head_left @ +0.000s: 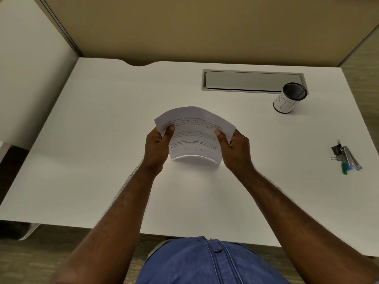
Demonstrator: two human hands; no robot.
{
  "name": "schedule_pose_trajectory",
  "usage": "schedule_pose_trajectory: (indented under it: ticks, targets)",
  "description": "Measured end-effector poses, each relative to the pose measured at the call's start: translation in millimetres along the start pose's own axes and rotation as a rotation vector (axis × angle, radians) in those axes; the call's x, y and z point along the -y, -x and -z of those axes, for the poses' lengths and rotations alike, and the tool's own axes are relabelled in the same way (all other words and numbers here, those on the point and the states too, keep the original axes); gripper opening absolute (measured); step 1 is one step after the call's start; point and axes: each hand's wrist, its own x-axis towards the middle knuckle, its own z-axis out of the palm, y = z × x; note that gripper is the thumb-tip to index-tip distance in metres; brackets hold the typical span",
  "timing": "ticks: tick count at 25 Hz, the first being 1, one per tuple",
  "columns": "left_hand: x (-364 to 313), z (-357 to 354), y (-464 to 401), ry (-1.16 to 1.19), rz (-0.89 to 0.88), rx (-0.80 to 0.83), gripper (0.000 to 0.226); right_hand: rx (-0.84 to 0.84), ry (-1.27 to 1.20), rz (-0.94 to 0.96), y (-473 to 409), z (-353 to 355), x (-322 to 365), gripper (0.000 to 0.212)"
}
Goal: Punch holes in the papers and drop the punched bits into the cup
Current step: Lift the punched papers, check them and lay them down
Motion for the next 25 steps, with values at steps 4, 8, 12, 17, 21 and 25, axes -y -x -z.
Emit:
schedule_pose_trajectory:
  ticks: [4, 8, 12, 17, 21, 25]
  targets:
    - [4.8, 0.4, 4.3, -0.013, 0.011, -0.019, 0.021, -0.004, -0.021, 0.002, 3.1, -0.3, -1.6, 0.028]
    - [2.5, -2.1, 7.6, -0.028, -0.008, -0.015, 0.020, 0.005, -0.013, -0.017, 5.9, 2.1, -2.1, 0.029]
    - [-13.7, -5.3, 3.2, -0.029, -0.040, -0.017, 0.018, -0.017, -0.039, 0.008, 1.2, 9.9, 3.6, 0.025]
    - [-49.8, -6.2, -15.1, 0.063, -0.103, 0.071, 0.020, 0.122, 0.068, -0.042, -15.5, 30.9, -16.3, 0.020]
    - [-64.2, -13.7, -43.2, -0.003, -0.029, 0.126, 0.022, 0.145, 0.172, -0.102, -29.3, 34.3, -38.3, 0.022]
    - [-61.9, -17.5, -65.8, -0.127, 0.112, 0.178, 0.030, 0.168, -0.037, -0.312, -43.0, 33.7, -40.5, 0.015]
